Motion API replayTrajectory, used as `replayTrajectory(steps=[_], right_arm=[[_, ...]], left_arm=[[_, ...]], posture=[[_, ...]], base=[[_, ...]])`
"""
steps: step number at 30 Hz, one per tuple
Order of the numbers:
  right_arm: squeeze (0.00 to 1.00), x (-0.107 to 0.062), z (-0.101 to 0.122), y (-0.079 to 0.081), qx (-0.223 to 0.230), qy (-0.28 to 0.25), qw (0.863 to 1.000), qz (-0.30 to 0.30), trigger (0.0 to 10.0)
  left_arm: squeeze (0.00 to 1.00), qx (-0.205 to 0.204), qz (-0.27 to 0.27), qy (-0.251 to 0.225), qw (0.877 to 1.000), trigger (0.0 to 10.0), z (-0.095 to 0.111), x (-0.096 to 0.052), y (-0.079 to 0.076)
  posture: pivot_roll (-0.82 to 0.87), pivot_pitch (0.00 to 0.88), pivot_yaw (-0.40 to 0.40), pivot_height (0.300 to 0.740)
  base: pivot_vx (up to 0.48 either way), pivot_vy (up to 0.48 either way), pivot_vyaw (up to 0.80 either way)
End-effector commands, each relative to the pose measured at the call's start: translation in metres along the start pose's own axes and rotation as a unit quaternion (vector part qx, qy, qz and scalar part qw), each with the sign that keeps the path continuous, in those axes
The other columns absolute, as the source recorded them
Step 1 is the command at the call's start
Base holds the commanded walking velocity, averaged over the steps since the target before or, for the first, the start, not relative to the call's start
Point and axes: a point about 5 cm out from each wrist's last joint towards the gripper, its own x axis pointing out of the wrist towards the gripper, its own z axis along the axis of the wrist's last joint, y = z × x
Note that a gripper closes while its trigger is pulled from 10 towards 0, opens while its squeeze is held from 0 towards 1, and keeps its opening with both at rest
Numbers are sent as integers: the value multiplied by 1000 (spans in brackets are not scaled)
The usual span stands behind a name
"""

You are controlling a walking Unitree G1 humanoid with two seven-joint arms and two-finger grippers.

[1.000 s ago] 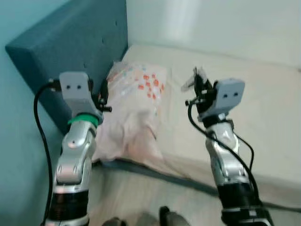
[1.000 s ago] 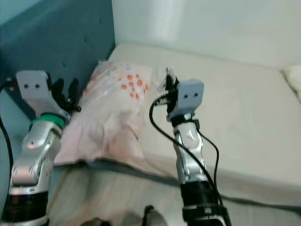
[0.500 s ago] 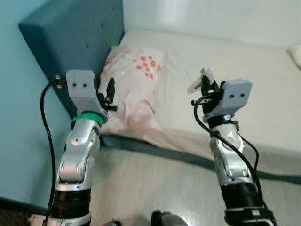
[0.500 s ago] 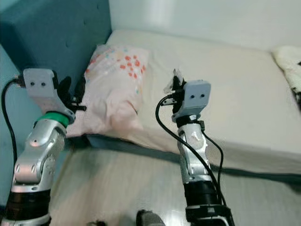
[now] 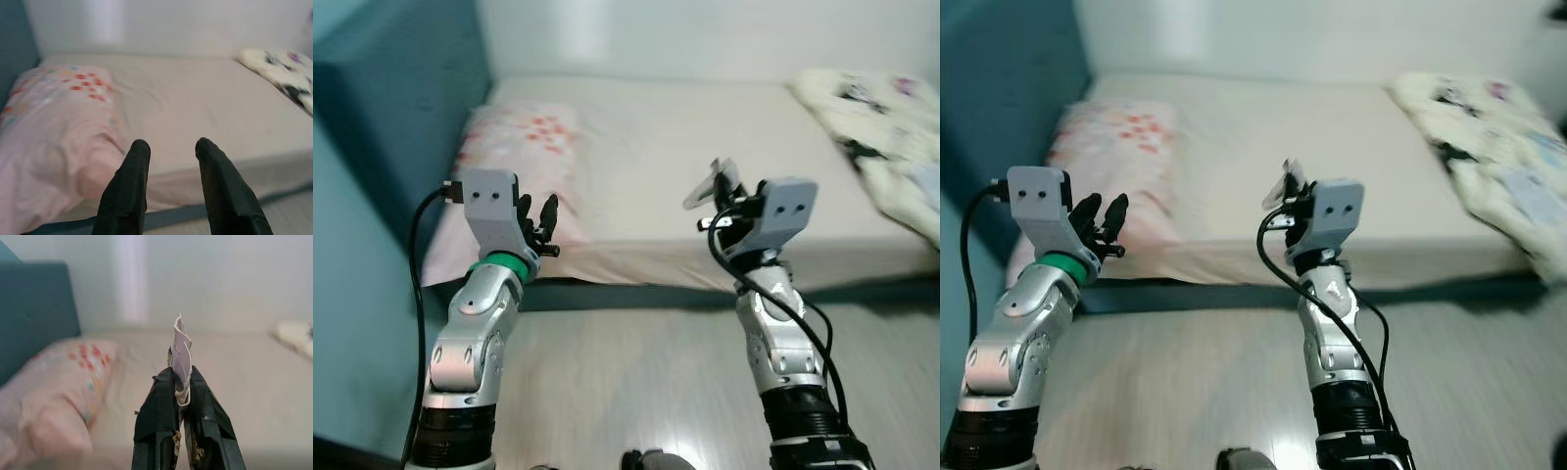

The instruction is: Clean up the room

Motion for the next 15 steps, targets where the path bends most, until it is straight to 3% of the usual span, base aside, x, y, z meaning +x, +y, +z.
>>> replayTrajectory(steps=[1, 15], right_arm=[[0, -2, -7, 6, -2, 10, 1000, 12, 10000], [0, 1, -5, 10, 6, 3, 1000, 22, 10000]], left_arm=[[0, 10, -1, 18, 1000, 10000, -11, -1, 0], [0, 22, 3, 42, 999, 10000, -22, -2, 4]], posture=[[-48, 20, 29, 740], [-52, 16, 32, 740]], base=[[0, 0, -788], [0, 0, -788]])
